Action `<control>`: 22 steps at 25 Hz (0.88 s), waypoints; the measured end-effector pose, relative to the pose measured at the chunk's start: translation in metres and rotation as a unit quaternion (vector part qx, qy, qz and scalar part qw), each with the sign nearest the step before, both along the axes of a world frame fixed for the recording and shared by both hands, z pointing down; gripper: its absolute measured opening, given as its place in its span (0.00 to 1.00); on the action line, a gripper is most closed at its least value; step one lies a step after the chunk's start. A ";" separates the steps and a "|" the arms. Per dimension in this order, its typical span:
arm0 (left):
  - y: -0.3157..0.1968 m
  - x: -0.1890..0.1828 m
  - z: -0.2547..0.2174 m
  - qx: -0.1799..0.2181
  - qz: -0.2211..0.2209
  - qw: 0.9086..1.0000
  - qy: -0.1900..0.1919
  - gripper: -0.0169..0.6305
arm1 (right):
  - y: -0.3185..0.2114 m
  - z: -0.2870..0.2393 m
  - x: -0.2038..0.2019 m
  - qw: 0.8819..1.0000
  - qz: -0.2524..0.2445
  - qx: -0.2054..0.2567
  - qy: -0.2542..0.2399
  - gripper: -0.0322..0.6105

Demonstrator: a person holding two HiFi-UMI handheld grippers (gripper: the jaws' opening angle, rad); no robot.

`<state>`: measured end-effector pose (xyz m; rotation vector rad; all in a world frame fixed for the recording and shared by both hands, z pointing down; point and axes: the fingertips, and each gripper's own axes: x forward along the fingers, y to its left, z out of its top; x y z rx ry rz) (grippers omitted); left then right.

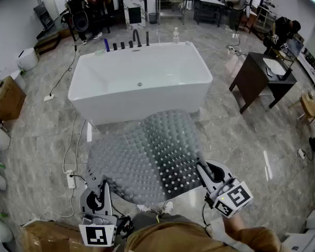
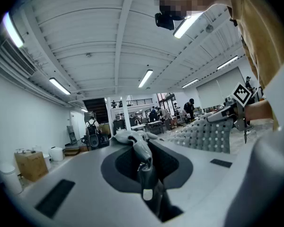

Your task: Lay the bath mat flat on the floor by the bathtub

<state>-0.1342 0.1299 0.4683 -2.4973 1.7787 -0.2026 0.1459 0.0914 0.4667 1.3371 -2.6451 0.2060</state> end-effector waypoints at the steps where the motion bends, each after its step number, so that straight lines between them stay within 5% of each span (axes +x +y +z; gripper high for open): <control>1: 0.000 0.006 -0.002 0.008 0.000 1.000 0.001 0.09 | 0.001 0.001 0.009 1.000 0.004 -0.002 0.000 0.12; 22: -0.006 0.018 -0.014 0.037 -0.004 0.999 -0.005 0.09 | 0.003 -0.005 0.025 1.000 0.022 0.014 0.000 0.12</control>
